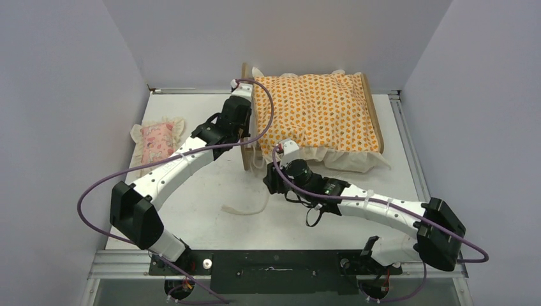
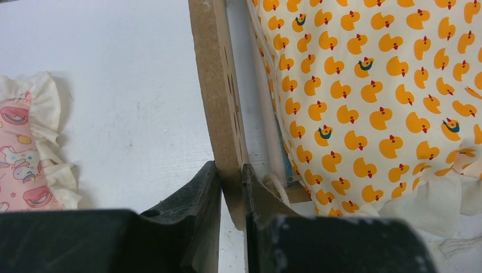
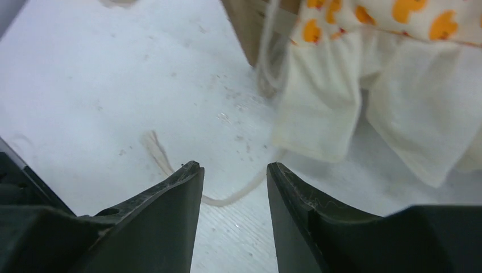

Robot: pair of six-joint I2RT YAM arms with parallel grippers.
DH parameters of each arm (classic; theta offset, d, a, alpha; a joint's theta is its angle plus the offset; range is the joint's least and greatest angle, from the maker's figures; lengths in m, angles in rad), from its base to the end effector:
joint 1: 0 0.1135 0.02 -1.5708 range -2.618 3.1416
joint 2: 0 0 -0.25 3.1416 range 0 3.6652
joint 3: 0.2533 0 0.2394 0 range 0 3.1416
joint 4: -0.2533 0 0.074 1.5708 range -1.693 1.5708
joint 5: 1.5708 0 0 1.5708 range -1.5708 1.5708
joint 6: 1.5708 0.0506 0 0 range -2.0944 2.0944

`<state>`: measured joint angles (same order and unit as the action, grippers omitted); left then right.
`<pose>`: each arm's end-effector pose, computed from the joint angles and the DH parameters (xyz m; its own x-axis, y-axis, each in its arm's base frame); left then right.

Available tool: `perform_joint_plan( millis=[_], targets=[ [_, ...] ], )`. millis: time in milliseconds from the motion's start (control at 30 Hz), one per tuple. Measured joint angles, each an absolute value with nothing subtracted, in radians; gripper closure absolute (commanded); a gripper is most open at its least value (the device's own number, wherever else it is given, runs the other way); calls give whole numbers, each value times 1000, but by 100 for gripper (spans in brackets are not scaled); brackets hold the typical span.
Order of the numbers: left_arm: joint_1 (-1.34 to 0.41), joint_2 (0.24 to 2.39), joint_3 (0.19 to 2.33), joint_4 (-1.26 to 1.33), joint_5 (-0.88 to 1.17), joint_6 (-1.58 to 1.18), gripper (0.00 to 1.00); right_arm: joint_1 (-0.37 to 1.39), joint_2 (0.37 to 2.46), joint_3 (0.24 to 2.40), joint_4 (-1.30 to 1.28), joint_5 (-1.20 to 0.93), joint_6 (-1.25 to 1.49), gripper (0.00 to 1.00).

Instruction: Set up the pet bed

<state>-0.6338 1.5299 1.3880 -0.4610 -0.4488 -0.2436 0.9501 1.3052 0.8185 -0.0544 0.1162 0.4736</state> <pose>0.2920 -0.1873 0.3221 -0.5026 0.0997 -0.8587 0.1281 0.9909 0.0401 0.1756 0.2356 0.2354 -0.6088 -0.0725 -0.7900 -0.5310 0.7771 0.3378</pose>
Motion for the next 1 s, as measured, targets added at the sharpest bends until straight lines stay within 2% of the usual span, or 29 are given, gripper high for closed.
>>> perform_joint_plan(
  millis=[200, 533, 767, 800, 833, 900, 1000],
  targets=[
    [-622, 1567, 1420, -448, -419, -226, 98, 1028, 1345, 818, 125, 134, 401, 53],
    [-606, 1582, 1440, -451, -371, -232, 98, 1015, 1731, 826, 390, 203, 321, 54],
    [-598, 1586, 1448, -456, -348, -248, 98, 989, 1910, 916, 512, 282, 312, 54],
    [-596, 1586, 1448, -456, -346, -252, 98, 986, 1924, 921, 530, 295, 311, 58],
    [-596, 1586, 1448, -456, -343, -253, 98, 982, 1937, 925, 540, 308, 311, 67],
    [-594, 1586, 1449, -457, -339, -257, 98, 976, 1963, 936, 563, 329, 307, 91],
    [-593, 1586, 1449, -457, -339, -260, 98, 974, 1992, 943, 583, 332, 308, 95]
  ],
)
